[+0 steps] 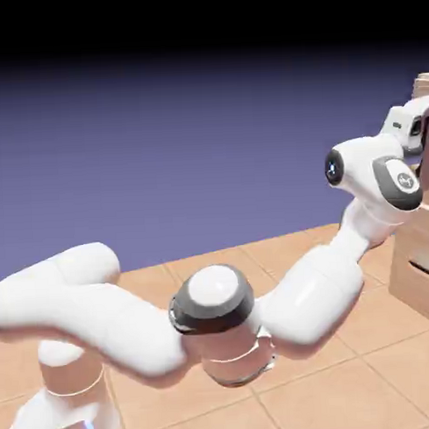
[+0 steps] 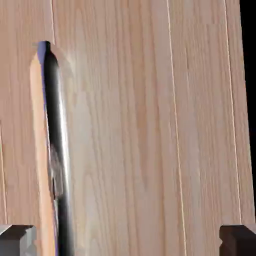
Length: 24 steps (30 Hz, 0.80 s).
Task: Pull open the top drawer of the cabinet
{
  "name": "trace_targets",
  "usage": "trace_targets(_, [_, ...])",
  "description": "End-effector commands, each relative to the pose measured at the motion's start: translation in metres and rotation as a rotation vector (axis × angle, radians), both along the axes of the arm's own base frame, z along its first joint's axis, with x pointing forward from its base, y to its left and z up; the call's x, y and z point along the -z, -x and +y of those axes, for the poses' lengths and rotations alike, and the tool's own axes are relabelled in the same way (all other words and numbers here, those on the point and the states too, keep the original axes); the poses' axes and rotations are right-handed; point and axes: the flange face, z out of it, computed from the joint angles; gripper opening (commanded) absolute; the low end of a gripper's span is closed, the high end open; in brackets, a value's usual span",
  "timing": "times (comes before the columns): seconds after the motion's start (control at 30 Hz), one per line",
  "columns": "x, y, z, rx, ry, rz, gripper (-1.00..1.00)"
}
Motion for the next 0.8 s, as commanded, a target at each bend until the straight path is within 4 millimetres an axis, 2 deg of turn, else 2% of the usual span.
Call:
trace_targets(0.0, [0.0, -0.006, 0.0, 0.0, 0.0, 0.001, 0.0])
trace_targets(0.27, [0.0, -0.05, 0.0, 0.0, 0.0, 0.0, 0.0])
trace_targets(0.3, [0.0, -0.05, 0.0, 0.0, 0.0, 0.0, -1.0])
trace_targets(0.33, [0.0, -0.05, 0.0, 0.0, 0.0, 0.0, -1.0])
trace_targets(0.47, [0.0, -0.029, 0.0, 0.0, 0.0, 0.0, -1.0])
trace_targets(0.77, [0.0, 0.03, 0.0, 0.0, 0.0, 0.0, -1.0])
